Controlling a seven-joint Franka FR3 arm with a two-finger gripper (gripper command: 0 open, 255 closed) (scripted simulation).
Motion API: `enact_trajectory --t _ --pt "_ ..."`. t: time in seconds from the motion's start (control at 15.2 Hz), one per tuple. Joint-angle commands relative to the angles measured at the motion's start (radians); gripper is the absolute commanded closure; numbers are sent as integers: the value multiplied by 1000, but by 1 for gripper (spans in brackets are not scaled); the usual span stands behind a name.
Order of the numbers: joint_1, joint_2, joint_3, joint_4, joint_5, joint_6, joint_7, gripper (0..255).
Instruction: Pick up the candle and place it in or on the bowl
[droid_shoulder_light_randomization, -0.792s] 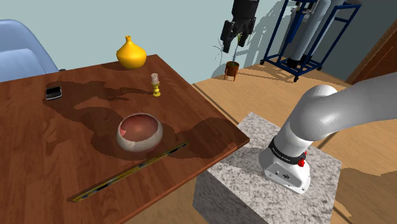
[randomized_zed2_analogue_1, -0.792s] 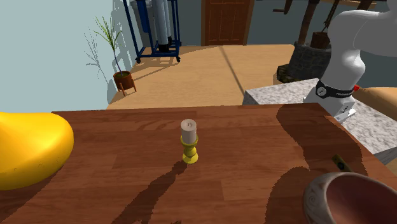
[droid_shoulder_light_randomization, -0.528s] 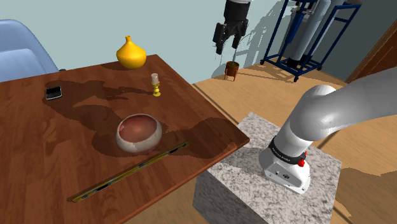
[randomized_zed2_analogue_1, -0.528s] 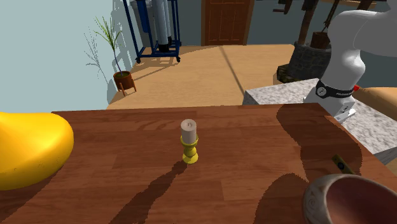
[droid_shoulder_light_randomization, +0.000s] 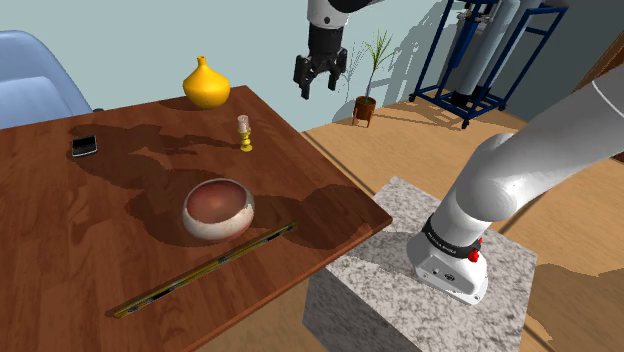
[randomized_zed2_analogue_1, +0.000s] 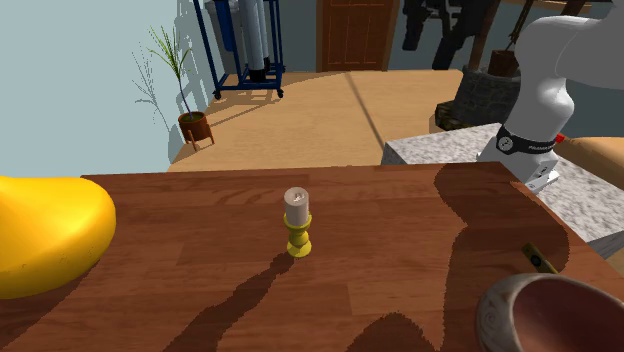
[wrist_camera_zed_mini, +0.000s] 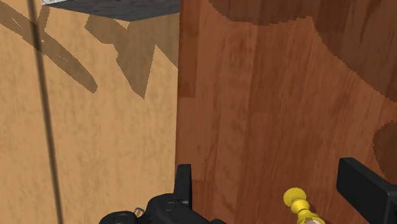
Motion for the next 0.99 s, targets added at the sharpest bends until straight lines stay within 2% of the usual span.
enact_trajectory --t 0.0,0.46,0.92 --pt "2 77 17 40 0 34 29 0" --pt "10 348 59 211 -28 118 123 0" --pt "38 629 74 450 -74 142 209 0"
